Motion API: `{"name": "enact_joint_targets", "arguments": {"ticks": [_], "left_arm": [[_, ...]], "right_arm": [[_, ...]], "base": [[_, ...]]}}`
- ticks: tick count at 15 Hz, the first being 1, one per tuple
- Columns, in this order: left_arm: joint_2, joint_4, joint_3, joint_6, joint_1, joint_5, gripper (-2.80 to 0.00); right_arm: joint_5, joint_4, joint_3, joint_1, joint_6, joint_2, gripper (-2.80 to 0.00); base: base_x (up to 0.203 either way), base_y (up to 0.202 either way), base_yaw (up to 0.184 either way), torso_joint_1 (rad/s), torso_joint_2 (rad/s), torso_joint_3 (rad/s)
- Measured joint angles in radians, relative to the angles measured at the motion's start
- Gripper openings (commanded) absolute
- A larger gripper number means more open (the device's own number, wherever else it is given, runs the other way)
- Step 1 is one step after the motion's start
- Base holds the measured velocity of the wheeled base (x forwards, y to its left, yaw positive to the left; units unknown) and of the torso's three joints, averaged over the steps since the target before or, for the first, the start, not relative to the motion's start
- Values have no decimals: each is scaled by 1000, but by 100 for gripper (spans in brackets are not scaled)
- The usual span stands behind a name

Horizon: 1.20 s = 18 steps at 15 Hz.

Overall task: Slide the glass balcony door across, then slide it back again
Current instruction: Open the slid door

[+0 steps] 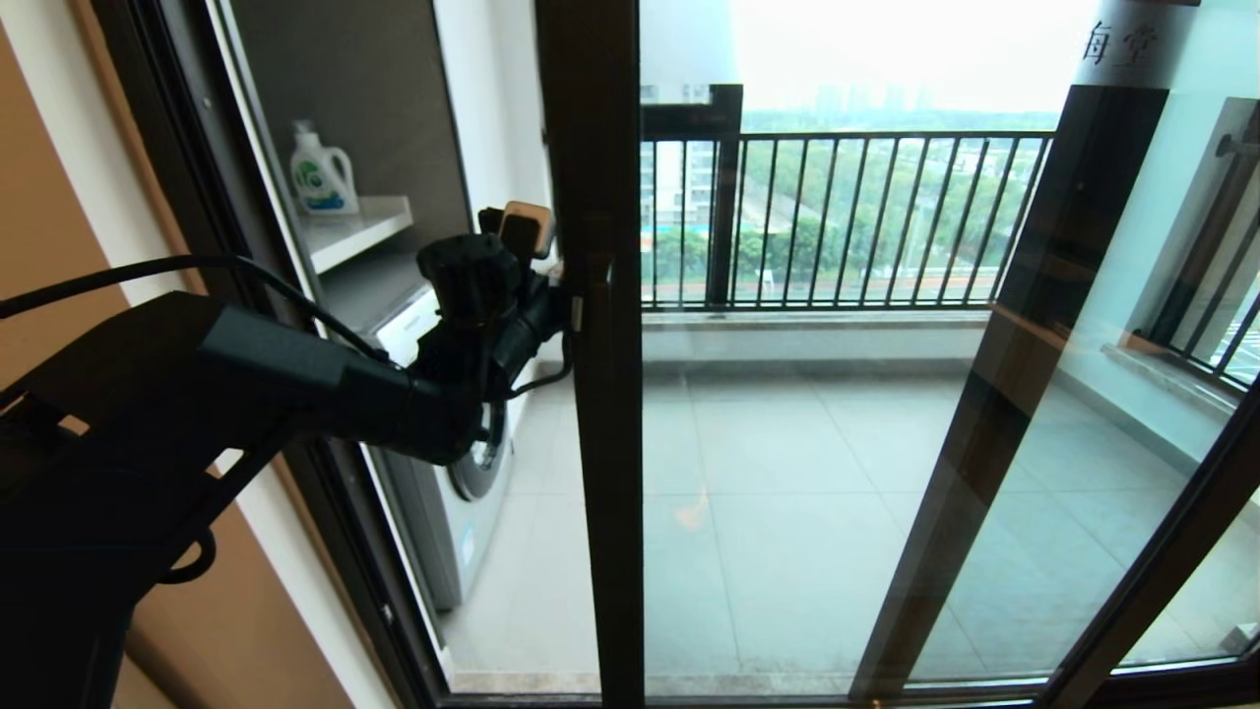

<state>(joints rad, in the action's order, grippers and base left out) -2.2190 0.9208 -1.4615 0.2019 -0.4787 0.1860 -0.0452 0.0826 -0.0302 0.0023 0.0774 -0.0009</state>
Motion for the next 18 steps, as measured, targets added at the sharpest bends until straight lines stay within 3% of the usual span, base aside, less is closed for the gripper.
{"name": "enact_joint_targets", "arguments": {"ticks": [18], "left_arm": [[-95,-128,-232,6,-96,23,-280]], "right_arm": [[0,0,0,0,0,0,-280]], "base": [[0,0,0,0,0,0]]}}
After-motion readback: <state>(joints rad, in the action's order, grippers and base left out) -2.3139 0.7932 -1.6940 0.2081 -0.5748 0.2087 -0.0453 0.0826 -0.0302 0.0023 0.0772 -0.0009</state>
